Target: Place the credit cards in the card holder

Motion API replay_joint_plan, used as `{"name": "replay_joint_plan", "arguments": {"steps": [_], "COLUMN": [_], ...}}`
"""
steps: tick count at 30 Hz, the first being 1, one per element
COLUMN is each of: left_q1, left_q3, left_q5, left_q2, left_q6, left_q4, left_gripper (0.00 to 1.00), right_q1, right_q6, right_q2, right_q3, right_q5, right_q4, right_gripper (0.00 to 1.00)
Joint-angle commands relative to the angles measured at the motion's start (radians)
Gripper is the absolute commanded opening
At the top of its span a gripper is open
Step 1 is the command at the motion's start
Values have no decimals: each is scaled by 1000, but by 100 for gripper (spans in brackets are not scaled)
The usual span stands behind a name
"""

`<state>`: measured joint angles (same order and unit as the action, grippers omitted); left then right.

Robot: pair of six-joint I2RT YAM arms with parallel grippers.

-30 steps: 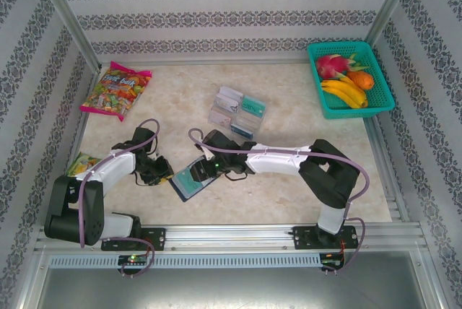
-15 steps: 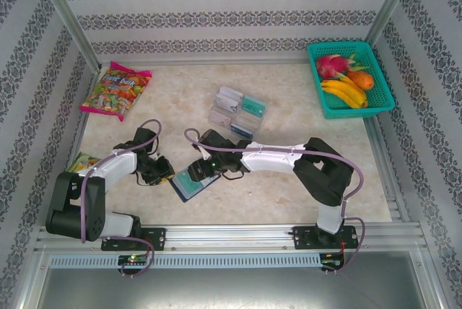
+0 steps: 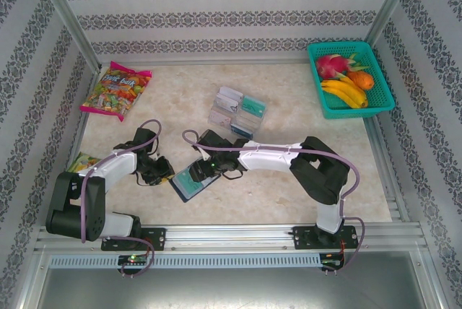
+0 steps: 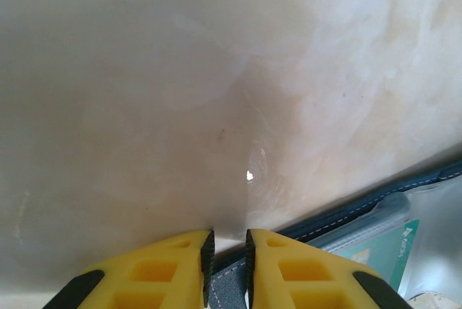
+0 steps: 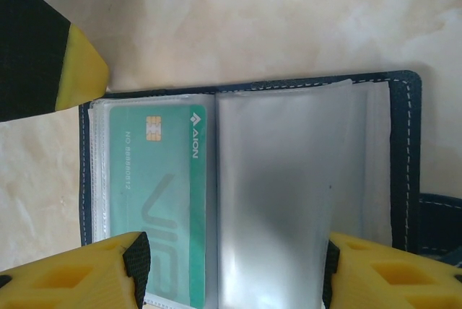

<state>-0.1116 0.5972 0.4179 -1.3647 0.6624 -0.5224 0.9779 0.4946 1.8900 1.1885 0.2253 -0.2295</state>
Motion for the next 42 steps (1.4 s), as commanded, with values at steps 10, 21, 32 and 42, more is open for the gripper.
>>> {"name": "replay_joint_plan", "arguments": {"steps": [10,21,32,42], "left_q1": [-37,-57,-72,-70], "left_q3": [-46,-40,-61,-26], "left_q5": [9,9,3,-26], "left_q2": [-51,-80,-88,-88], "left_q6": [25,40,50,36], "left_q4": [65,94,116,84], "left_gripper": [23,23,23,22], "right_q1": [13,36,66,107], "right_q6": [-16,14,38,35], "right_q2": [91,16,22,56], "right_q3": [59,60,83,108], "right_q5": [-20,78,133,132], "right_q4": [-24,17,25,5], "right_gripper": [64,64,64,64]}}
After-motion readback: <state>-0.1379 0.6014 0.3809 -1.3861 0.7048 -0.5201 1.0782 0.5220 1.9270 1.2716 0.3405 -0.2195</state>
